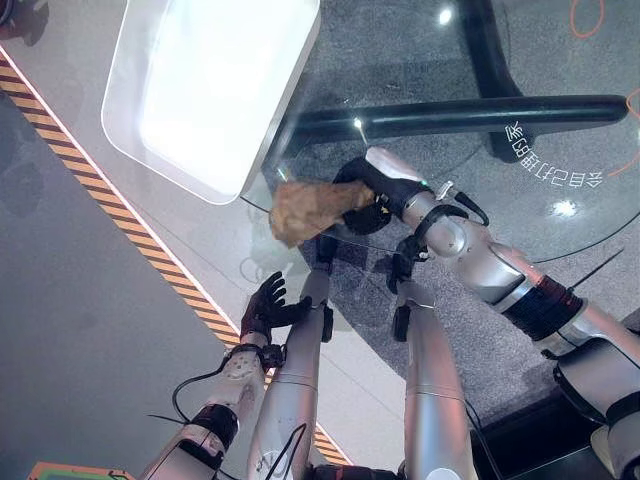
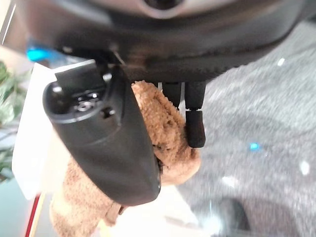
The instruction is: Wipe the table with a cloth and put it in the basket.
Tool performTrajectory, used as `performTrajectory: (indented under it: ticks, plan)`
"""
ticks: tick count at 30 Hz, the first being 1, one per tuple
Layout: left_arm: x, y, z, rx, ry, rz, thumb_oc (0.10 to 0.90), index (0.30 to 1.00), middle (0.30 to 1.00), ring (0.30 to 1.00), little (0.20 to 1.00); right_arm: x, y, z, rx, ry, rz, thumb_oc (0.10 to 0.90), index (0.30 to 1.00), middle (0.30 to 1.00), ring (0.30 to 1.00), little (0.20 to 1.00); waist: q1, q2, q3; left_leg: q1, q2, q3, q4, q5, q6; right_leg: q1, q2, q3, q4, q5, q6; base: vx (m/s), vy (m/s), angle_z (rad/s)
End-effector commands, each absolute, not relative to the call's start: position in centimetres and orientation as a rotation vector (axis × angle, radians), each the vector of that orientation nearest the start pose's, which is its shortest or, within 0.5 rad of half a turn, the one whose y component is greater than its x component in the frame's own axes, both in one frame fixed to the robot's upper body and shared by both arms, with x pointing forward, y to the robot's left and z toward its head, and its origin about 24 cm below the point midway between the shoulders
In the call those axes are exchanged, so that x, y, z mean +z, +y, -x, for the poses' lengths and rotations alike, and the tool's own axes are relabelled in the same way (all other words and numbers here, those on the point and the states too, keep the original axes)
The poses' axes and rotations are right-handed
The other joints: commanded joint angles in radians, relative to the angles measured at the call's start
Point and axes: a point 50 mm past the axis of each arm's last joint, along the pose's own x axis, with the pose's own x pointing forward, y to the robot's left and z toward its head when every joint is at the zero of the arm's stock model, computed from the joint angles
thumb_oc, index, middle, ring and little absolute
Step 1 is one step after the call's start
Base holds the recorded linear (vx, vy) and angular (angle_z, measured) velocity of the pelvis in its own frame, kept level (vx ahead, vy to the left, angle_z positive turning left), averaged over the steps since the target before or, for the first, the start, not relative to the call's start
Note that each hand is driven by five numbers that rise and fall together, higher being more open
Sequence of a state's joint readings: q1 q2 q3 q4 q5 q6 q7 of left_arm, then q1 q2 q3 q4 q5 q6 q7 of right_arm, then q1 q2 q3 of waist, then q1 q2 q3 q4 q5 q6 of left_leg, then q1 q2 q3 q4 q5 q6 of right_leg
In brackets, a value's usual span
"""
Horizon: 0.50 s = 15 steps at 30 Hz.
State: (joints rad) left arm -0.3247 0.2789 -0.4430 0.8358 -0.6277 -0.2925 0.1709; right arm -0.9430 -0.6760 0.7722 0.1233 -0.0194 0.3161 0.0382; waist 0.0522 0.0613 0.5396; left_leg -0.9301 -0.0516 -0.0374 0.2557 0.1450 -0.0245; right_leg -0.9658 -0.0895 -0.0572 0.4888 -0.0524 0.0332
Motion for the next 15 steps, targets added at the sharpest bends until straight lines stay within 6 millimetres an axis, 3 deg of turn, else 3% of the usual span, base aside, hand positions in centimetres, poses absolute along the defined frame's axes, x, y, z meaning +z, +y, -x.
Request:
performTrajectory:
  ticks: [1, 7, 15]
  plan:
    - [-6.9, 18.5, -24.2, 0.116, 0.424, 0.067, 0.800, 0.900, 0.900, 0.900, 0.900, 22.1, -7.7, -32.2, 0.530, -0.534, 1.056, 0.100, 0.300, 0.300, 0.300, 0.200, 0.002, 0.010, -0.020, 0.003, -0.062, 0.018, 0.094, -0.099, 0.051, 0.009, 0.046, -0.012, -0.133, 0.111, 0.021, 0.00, 0.000, 0.00]
    - [-7.0, 18.4, -24.1, 0.116, 0.427, 0.067, 0.800, 0.900, 0.900, 0.900, 0.900, 22.3, -9.4, -32.9, 0.383, -0.550, 1.007, 0.100, 0.300, 0.300, 0.300, 0.200, -0.003, 0.014, -0.020, -0.004, -0.060, 0.020, 0.097, -0.099, 0.051, 0.001, 0.046, -0.011, -0.130, 0.113, 0.022, 0.00, 0.000, 0.00]
    - [-7.2, 18.0, -23.6, 0.122, 0.432, 0.073, 0.800, 0.900, 0.900, 0.900, 0.900, 25.0, -13.6, -33.8, -0.038, -0.656, 0.882, 0.100, 0.300, 0.300, 0.300, 0.200, -0.013, 0.023, -0.020, -0.004, -0.057, 0.023, 0.102, -0.106, 0.055, -0.005, 0.047, -0.002, -0.120, 0.114, 0.022, 0.00, 0.000, 0.00]
